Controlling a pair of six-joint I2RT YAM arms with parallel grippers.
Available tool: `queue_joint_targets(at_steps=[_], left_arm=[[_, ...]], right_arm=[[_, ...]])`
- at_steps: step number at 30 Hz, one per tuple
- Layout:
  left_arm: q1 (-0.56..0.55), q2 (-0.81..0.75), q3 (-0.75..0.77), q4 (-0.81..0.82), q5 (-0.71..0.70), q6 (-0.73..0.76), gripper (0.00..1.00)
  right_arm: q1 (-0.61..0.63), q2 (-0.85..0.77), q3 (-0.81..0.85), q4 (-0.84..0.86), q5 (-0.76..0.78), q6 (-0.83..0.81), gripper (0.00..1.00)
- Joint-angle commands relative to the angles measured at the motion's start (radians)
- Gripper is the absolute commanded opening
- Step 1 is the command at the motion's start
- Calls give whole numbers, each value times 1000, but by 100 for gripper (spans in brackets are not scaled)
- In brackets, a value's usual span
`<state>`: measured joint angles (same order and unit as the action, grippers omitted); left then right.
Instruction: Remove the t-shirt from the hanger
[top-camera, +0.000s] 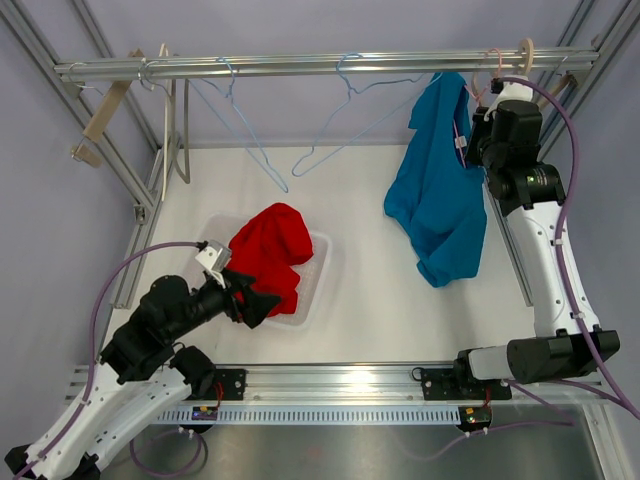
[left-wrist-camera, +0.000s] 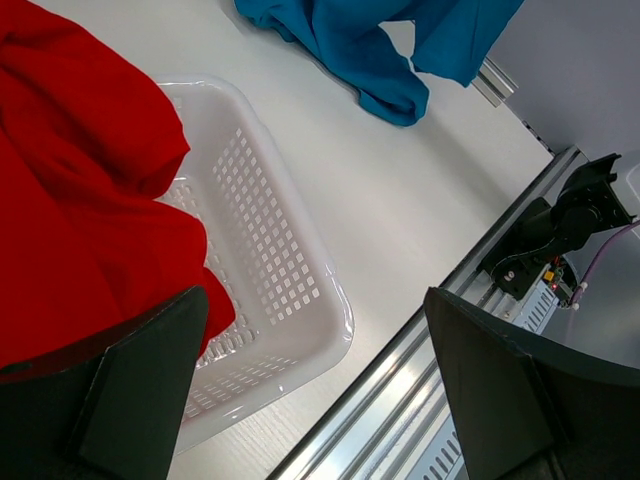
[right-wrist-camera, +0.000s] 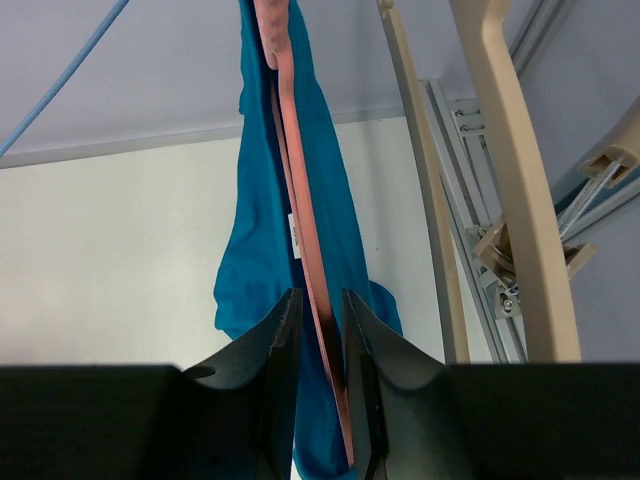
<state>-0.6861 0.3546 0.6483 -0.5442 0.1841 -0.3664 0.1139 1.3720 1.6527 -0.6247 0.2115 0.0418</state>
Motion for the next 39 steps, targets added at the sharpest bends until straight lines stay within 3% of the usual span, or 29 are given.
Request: queue_joint_targets(at_steps=[1,7,14,20,26,30,33,39], left_arm=[[3,3,28,21,6,-5,95],[3,12,31,24,6,-5,95],[3,41,43,41,23,-22,95],[3,73,63,96,55,-40,95],[-1,127,88,182,121,-66,96],[-29,161,93,236,158,-97,99],[-114,207,131,262,138,-97,99],[-496,384,256,296,-239,-22,99]], right_arm=[[-5,-5,-10,46,-52,-10,28],[-6,-24,-5,86,-87,3,0],[-5,-22,84,126,-110,-20,0],[-5,-117,67,201,-135,-8,0],[-5,-240,-111,223,-124,44,0],[0,-338,-330,256,-136,150,0],[35,-418,-450,270,-136,229,0],[258,-550,-548,250,83,306,0]])
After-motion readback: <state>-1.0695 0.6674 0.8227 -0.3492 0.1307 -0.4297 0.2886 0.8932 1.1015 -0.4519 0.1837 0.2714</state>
